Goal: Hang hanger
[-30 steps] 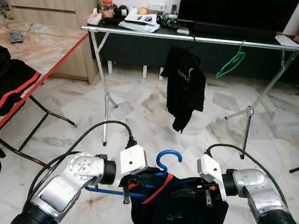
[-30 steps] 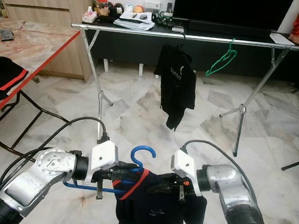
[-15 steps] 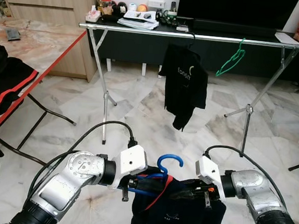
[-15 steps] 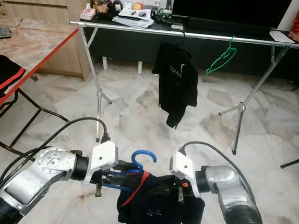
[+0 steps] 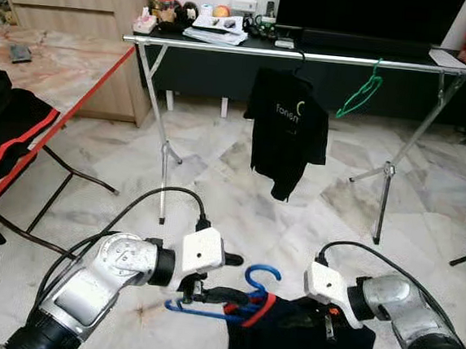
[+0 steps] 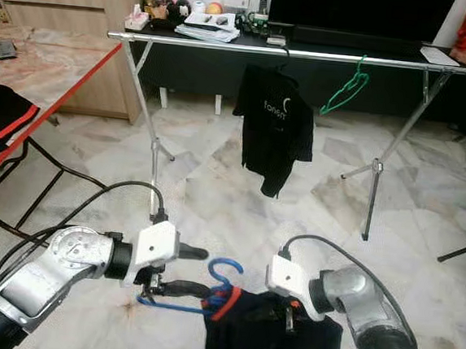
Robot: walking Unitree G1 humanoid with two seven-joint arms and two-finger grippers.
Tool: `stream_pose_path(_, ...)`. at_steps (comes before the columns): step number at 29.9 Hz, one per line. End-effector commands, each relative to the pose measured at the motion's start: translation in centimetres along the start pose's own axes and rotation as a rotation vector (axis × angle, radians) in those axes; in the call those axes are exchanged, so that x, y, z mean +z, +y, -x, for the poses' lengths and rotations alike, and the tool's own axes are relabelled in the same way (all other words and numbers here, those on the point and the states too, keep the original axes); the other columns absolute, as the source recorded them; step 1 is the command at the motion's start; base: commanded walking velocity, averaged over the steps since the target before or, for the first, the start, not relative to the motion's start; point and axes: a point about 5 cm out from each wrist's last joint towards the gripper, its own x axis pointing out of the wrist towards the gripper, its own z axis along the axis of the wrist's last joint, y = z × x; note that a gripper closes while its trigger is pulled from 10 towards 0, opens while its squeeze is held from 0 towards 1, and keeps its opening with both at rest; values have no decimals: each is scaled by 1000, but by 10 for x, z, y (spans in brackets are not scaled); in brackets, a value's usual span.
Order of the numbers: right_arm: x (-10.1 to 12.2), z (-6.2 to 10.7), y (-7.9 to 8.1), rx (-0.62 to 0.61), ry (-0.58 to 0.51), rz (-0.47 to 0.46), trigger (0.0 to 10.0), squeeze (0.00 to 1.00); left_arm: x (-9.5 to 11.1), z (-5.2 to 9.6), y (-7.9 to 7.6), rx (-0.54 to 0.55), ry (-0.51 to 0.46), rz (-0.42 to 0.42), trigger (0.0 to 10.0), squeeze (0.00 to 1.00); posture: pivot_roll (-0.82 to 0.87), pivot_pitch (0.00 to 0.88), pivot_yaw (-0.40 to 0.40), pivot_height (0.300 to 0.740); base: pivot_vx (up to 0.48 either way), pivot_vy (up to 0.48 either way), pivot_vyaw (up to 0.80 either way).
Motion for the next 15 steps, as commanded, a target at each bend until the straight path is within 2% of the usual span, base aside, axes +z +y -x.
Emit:
stream_pose_path(1,-2,5,-3,-25,33,22,0,0,-2,9,15,106,19,-27,10000,1000,-43,75,-15,740,0,0,0)
stream_pose_path(2,-2,6,-3,-29,35,21,0,0,-3,10,16,125,23,-27,10000,1000,-43,75,-15,740,0,0,0)
stream_pose_path(3,-4,8,-5,-51,58,25,0,0,-9,18,22,190,40,-13,10000,1000,-45,69,-16,740,0,0,0)
stream_pose_path(4,-4,8,-5,-51,58,25,0,0,-9,18,22,190,40,-13,10000,1000,-45,69,-16,740,0,0,0)
stream_pose_path(8,-6,14,-8,-90,62,21,0,0,-21,34,29,306,62,34,10000,1000,-41,62,-16,740,0,0,0)
stream_pose_path(10,-5,18,-11,-117,79,42,0,0,-29,42,33,401,82,30,10000,1000,-39,58,-16,740,0,0,0)
stream_pose_path(11,-4,23,-14,-144,86,64,0,0,-36,49,38,499,107,34,10000,1000,-38,56,-16,740,0,0,0)
stream_pose_path(13,-2,25,-16,-159,84,72,0,0,-41,52,40,543,123,44,10000,1000,-38,54,-15,740,0,0,0)
stream_pose_path(14,4,32,-22,-205,79,92,0,0,-51,56,44,632,156,61,10000,0,-39,52,-15,740,0,0,0)
stream_pose_path(15,8,38,-27,-234,77,107,0,0,-56,59,45,679,172,82,10000,0,-42,49,-14,740,0,0,0)
